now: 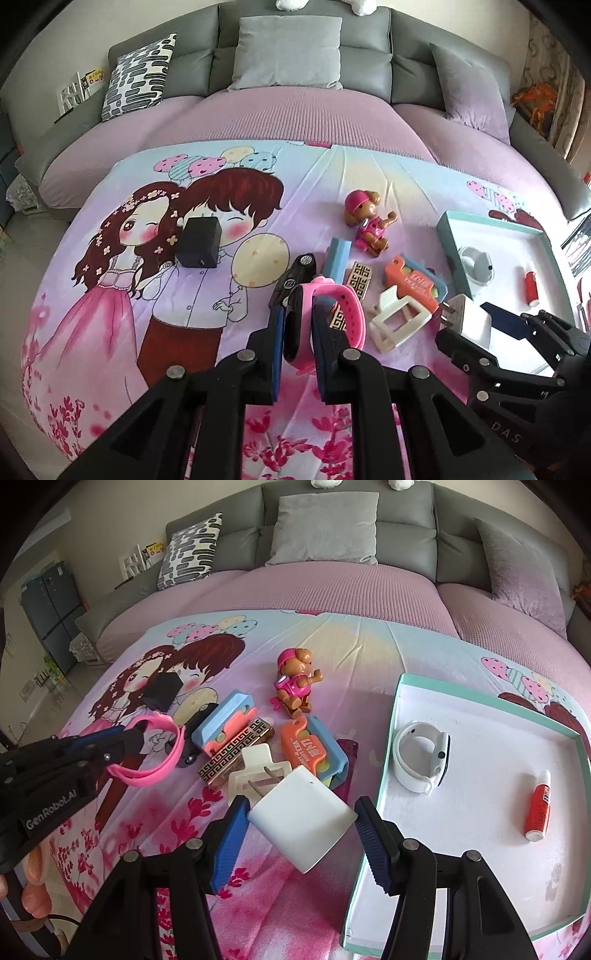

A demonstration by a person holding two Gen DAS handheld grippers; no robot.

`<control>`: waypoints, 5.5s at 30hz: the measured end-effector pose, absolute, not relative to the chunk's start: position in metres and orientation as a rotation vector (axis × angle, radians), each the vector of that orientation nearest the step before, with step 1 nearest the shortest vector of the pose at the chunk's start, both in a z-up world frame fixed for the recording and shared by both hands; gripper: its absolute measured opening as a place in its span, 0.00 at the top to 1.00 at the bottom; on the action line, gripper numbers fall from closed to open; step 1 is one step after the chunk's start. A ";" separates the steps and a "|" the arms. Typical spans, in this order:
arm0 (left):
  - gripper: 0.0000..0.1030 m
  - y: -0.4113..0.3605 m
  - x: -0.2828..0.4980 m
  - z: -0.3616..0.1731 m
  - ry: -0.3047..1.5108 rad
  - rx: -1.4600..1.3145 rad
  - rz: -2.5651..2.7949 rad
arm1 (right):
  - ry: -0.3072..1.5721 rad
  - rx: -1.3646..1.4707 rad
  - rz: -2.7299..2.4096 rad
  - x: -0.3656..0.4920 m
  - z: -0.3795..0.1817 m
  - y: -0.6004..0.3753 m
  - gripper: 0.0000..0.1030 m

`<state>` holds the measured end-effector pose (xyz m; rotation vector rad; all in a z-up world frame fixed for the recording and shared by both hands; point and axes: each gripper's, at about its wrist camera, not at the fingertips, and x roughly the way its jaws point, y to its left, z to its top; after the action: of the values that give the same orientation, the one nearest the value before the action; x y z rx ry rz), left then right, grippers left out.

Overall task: Organize rigid objects
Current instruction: 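Carry the pink watch and white charger into the tray and release both, then move both open tools back toward the remaining objects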

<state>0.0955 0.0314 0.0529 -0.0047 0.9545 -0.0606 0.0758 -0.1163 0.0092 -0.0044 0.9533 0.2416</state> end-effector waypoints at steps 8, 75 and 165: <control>0.85 0.012 0.101 0.061 0.926 -0.025 -0.091 | 0.903 -0.001 0.129 0.076 0.021 -0.145 0.40; 0.41 -0.160 0.105 0.045 0.887 -0.035 -0.276 | 0.886 0.195 -0.434 0.063 0.008 -0.350 0.09; 0.28 0.063 0.153 -0.013 1.050 -0.172 0.086 | 0.969 -0.035 0.356 0.102 -0.035 -0.073 0.37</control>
<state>0.1530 0.0627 -0.0127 -0.1719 1.0499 0.0860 0.1017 -0.0731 -0.0352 -0.0353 0.9691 0.3557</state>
